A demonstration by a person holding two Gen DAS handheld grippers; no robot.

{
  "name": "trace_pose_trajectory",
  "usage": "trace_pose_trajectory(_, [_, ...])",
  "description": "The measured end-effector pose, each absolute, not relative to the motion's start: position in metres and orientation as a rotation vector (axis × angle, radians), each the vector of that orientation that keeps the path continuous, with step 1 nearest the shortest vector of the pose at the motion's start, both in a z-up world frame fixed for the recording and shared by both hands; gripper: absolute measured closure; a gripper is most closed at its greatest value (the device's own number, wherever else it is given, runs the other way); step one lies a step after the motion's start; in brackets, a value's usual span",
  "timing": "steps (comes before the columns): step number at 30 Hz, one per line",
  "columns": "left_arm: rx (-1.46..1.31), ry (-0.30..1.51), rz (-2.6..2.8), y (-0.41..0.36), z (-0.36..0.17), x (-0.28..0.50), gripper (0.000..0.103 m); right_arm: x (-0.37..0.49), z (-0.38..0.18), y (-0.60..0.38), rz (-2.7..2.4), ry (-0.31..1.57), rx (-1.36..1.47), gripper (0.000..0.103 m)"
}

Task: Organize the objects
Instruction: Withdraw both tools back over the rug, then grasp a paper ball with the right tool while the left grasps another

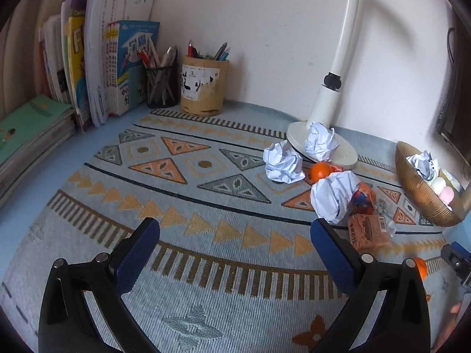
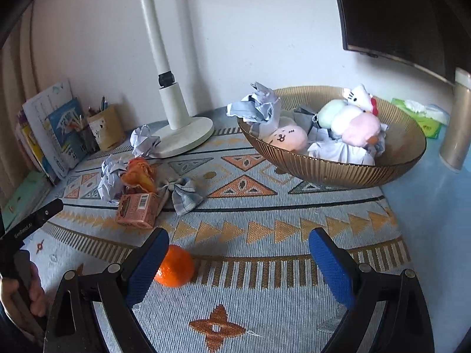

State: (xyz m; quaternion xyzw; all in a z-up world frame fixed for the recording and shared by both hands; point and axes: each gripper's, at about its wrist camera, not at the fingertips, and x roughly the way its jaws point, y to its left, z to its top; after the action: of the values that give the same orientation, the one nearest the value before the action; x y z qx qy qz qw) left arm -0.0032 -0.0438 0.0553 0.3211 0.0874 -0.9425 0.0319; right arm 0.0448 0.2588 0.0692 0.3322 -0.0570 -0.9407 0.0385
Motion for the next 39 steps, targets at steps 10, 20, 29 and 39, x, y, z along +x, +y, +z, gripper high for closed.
trace_pose_trajectory(10, [1.084,0.216,-2.954,-0.048,0.080,-0.021,0.001,0.040,0.071,0.252,-2.799,-0.140,1.053,0.007])
trace_pose_trajectory(20, [1.421,0.534,-3.097,-0.071,0.075,-0.131,0.001,0.008,0.113,0.149,-2.424,-0.245,1.066,0.011])
trace_pose_trajectory(29, [1.492,0.560,-3.061,-0.061,0.038,-0.160,0.006,-0.075,0.063,0.087,-2.470,-0.080,1.349,0.031])
trace_pose_trajectory(39, [1.652,0.577,-3.083,-0.039,0.022,-0.172,0.056,-0.100,0.046,0.078,-2.458,-0.112,1.354,0.066])
